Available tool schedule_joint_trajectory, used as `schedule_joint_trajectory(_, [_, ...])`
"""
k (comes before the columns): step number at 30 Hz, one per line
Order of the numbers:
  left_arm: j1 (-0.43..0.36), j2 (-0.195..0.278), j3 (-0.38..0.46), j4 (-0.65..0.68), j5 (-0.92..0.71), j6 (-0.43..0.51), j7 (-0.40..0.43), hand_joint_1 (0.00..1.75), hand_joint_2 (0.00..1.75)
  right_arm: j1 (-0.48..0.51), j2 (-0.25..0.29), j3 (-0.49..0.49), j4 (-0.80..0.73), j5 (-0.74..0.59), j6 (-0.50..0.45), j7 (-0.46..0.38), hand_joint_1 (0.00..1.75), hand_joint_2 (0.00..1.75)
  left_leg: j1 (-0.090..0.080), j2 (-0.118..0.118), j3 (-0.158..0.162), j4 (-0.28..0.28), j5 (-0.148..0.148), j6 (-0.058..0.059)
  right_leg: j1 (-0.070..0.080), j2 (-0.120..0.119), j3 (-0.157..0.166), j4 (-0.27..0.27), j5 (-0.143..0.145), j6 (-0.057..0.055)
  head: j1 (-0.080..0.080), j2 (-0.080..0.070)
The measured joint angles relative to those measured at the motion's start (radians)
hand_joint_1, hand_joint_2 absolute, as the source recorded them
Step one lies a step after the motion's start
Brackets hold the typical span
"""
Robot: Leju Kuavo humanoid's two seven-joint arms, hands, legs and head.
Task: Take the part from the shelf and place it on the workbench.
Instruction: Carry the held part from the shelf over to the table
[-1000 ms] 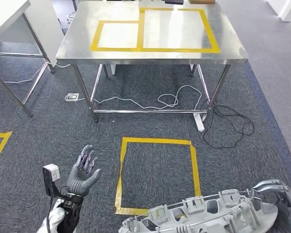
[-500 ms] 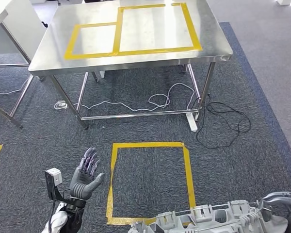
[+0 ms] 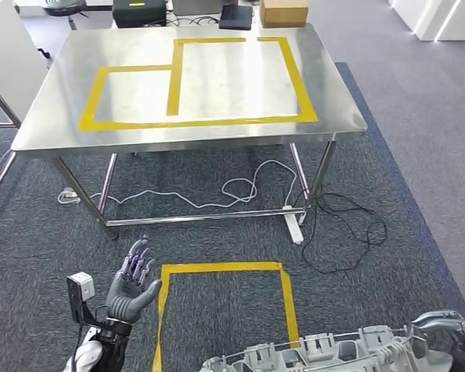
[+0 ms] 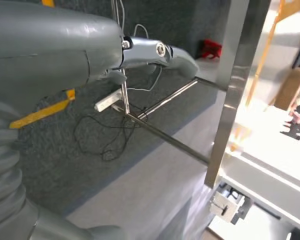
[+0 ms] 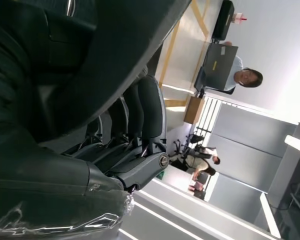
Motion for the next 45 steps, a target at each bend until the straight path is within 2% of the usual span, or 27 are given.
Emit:
schedule_joint_trajectory(1, [0.0,0.0,0.0,0.0,0.0,0.0,0.0,0.0,1.75,0.0,-0.003,0.003,0.0,0.0,-0.003,0.002,1.34,1.75,-0.001,0.001,0.019,0.0,-0.015,0.004,0.002,-0.007,-0.058,0.066,-0.015,0.001,0.003,0.0])
schedule_joint_trajectory(3, [0.004,0.0,0.0,0.001,0.0,-0.001,0.0,0.0,1.75,0.003,-0.009,0.009,0.0,0.001,-0.01,0.008,1.34,1.75,-0.003,0.001,0.063,-0.005,-0.05,0.013,0.008,-0.009,-0.161,0.129,-0.105,-0.002,0.003,0.0])
schedule_joint_trajectory(5, [0.006,0.0,0.0,0.001,0.0,-0.001,0.0,0.0,1.75,0.002,-0.017,0.017,0.0,0.006,-0.021,0.016,1.34,1.75,-0.005,-0.001,0.11,-0.009,-0.087,0.017,0.013,-0.009,-0.226,0.103,-0.185,-0.009,0.004,0.0])
schedule_joint_trajectory(6, [0.006,0.0,0.0,0.001,0.0,-0.002,0.0,0.0,1.75,0.002,-0.022,0.023,0.0,0.01,-0.027,0.02,1.34,1.75,-0.006,-0.002,0.132,-0.009,-0.105,0.018,0.016,-0.009,-0.246,0.063,-0.18,-0.013,0.004,0.0])
schedule_joint_trajectory(9, [0.008,-0.002,0.0,0.0,-0.001,-0.002,0.0,0.0,1.75,0.002,-0.038,0.041,0.0,0.021,-0.04,0.031,1.34,1.75,-0.012,-0.006,0.193,-0.014,-0.168,0.014,0.024,-0.019,-0.245,-0.091,0.023,-0.03,0.003,0.0])
schedule_joint_trajectory(10, [0.007,-0.002,0.0,-0.001,-0.001,-0.003,0.0,0.0,1.75,0.002,-0.042,0.045,-0.002,0.024,-0.042,0.033,1.34,1.75,-0.016,-0.006,0.215,-0.016,-0.186,0.01,0.025,-0.02,-0.233,-0.118,0.069,-0.036,0.003,0.0])
schedule_joint_trajectory(12, [-0.004,-0.003,0.0,-0.007,-0.001,-0.003,0.0,0.0,1.75,0.001,-0.049,0.055,-0.008,0.031,-0.046,0.036,1.34,1.75,-0.022,-0.006,0.232,0.012,-0.178,0.0,0.022,-0.015,-0.201,-0.131,0.065,-0.047,0.0,0.0])
schedule_joint_trajectory(15, [-0.021,-0.003,0.0,-0.012,0.0,-0.004,0.0,0.0,1.75,0.001,-0.057,0.069,-0.014,0.04,-0.056,0.045,1.34,1.75,-0.02,0.0,0.149,0.168,-0.139,-0.021,0.011,-0.025,-0.164,-0.138,0.07,-0.059,-0.004,0.0])
schedule_joint_trajectory(16, [-0.018,-0.003,0.0,-0.012,0.0,-0.004,0.0,0.0,1.75,0.001,-0.061,0.073,-0.014,0.042,-0.06,0.049,1.34,1.75,-0.016,0.002,0.109,0.221,-0.158,-0.029,0.009,-0.032,-0.158,-0.14,0.071,-0.061,-0.005,0.0])
schedule_joint_trajectory(18, [-0.004,-0.004,-0.001,-0.011,0.002,-0.004,0.0,0.0,1.75,0.002,-0.068,0.081,-0.014,0.047,-0.068,0.054,1.34,1.75,-0.007,0.003,0.038,0.279,-0.251,-0.042,0.005,-0.039,-0.134,-0.141,0.057,-0.062,-0.007,0.0])
schedule_joint_trajectory(20, [0.007,-0.003,-0.001,-0.01,0.002,-0.004,0.0,0.0,1.75,0.001,-0.074,0.087,-0.014,0.051,-0.075,0.058,1.34,1.75,0.0,0.005,-0.006,0.264,-0.341,-0.047,0.0,-0.051,-0.104,-0.142,0.034,-0.056,-0.008,0.0])
schedule_joint_trajectory(21, [0.01,-0.003,-0.001,-0.009,0.002,-0.004,0.0,0.0,1.75,0.001,-0.077,0.089,-0.014,0.052,-0.077,0.059,1.34,1.75,0.001,0.011,-0.015,0.231,-0.346,-0.046,-0.001,-0.06,-0.086,-0.143,0.02,-0.051,-0.009,0.0])
schedule_joint_trajectory(22, [0.013,-0.003,-0.001,-0.009,0.002,-0.004,0.0,0.0,1.75,0.001,-0.08,0.091,-0.014,0.052,-0.078,0.061,1.34,1.75,0.001,0.026,-0.02,0.185,-0.305,-0.042,-0.002,-0.069,-0.068,-0.144,0.006,-0.046,-0.01,0.0])
schedule_joint_trajectory(25, [0.022,-0.004,-0.001,-0.007,0.002,-0.004,0.002,0.0,1.75,0.0,-0.085,0.098,-0.013,0.053,-0.081,0.063,1.34,1.75,-0.005,0.087,-0.017,0.068,-0.08,-0.021,0.002,-0.095,-0.007,-0.154,-0.04,-0.028,-0.01,0.0])
schedule_joint_trajectory(26, [0.022,-0.004,-0.002,-0.007,0.002,-0.004,0.002,0.0,1.75,0.0,-0.087,0.099,-0.013,0.054,-0.081,0.063,1.34,1.75,-0.006,0.088,-0.009,0.054,-0.055,-0.015,0.003,-0.101,0.014,-0.156,-0.043,-0.019,-0.01,0.0])
schedule_joint_trajectory(28, [0.015,-0.005,-0.001,-0.008,0.002,-0.004,0.001,0.0,1.75,-0.007,-0.091,0.102,-0.013,0.055,-0.082,0.063,1.34,1.75,-0.001,0.056,0.028,0.037,-0.079,-0.003,0.002,-0.102,0.016,-0.108,-0.008,0.002,-0.009,0.0])
schedule_joint_trajectory(30, [0.008,-0.004,0.001,-0.009,0.002,-0.004,0.0,0.0,1.75,-0.014,-0.096,0.104,-0.013,0.057,-0.086,0.063,1.34,1.75,0.008,0.029,0.079,0.012,-0.096,0.007,-0.001,-0.065,-0.066,0.028,0.046,0.014,-0.005,0.0])
schedule_joint_trajectory(31, [0.009,-0.005,0.001,-0.009,0.002,-0.003,0.001,0.0,1.75,-0.015,-0.098,0.105,-0.013,0.057,-0.089,0.064,1.34,1.75,0.011,0.017,0.106,-0.005,-0.107,0.01,-0.002,-0.043,-0.123,0.092,0.047,0.015,-0.003,0.0])
schedule_joint_trajectory(33, [0.01,-0.007,0.001,-0.009,0.002,-0.003,0.001,0.0,1.75,-0.013,-0.102,0.107,-0.013,0.058,-0.094,0.066,1.34,1.75,0.017,-0.014,0.169,-0.039,-0.132,0.01,-0.004,-0.019,-0.221,0.151,-0.019,0.016,0.0,0.0])
schedule_joint_trajectory(35, [0.011,-0.007,0.001,-0.009,0.002,-0.002,0.003,0.0,1.75,-0.013,-0.107,0.11,-0.013,0.059,-0.101,0.069,1.34,1.75,0.023,-0.049,0.241,-0.075,-0.16,0.006,-0.007,-0.017,-0.289,0.12,-0.098,0.021,0.001,0.0])
schedule_joint_trajectory(36, [0.013,-0.007,0.001,-0.008,0.002,-0.001,0.003,0.0,1.75,-0.013,-0.109,0.112,-0.012,0.06,-0.104,0.07,1.34,1.75,0.026,-0.066,0.28,-0.092,-0.178,0.003,-0.01,-0.016,-0.312,0.075,-0.096,0.026,0.001,0.0])
schedule_joint_trajectory(37, [0.014,-0.007,0.001,-0.008,0.002,0.0,0.004,0.0,1.75,-0.013,-0.112,0.114,-0.012,0.06,-0.107,0.07,1.34,1.75,0.03,-0.081,0.317,-0.106,-0.198,-0.002,-0.016,-0.01,-0.328,0.011,-0.042,0.033,0.002,0.0])
schedule_joint_trajectory(39, [0.019,-0.006,0.001,-0.004,0.003,0.004,0.008,0.0,1.75,-0.014,-0.114,0.121,-0.008,0.061,-0.115,0.073,1.34,1.75,0.035,-0.109,0.379,-0.11,-0.247,-0.017,-0.027,0.012,-0.346,-0.119,0.164,0.04,0.007,0.0])
schedule_joint_trajectory(40, [0.02,-0.006,0.002,-0.001,0.003,0.008,0.012,0.0,1.75,-0.014,-0.115,0.125,-0.007,0.062,-0.12,0.075,1.34,1.75,0.038,-0.119,0.401,-0.111,-0.272,-0.029,-0.027,0.021,-0.349,-0.142,0.242,0.033,0.006,-0.001])
schedule_joint_trajectory(41, [0.025,-0.007,0.003,0.0,0.005,0.016,0.016,0.0,1.75,-0.013,-0.117,0.129,-0.008,0.062,-0.126,0.077,1.34,1.75,0.043,-0.126,0.418,-0.111,-0.29,-0.04,-0.022,0.022,-0.351,-0.138,0.276,0.021,0.006,-0.001])
schedule_joint_trajectory(43, [0.037,-0.008,0.005,-0.001,0.005,0.035,0.025,0.0,1.75,-0.014,-0.121,0.133,-0.016,0.065,-0.141,0.079,1.34,1.75,0.051,-0.127,0.41,-0.072,-0.28,-0.06,-0.014,0.008,-0.344,-0.102,0.246,-0.008,0.001,-0.001])
schedule_joint_trajectory(45, [0.048,-0.008,0.006,-0.002,0.003,0.052,0.035,0.0,1.75,-0.019,-0.124,0.136,-0.023,0.068,-0.155,0.079,1.34,1.75,0.051,-0.079,0.311,0.076,-0.23,-0.071,-0.017,-0.011,-0.321,-0.116,0.22,-0.024,-0.002,0.0])
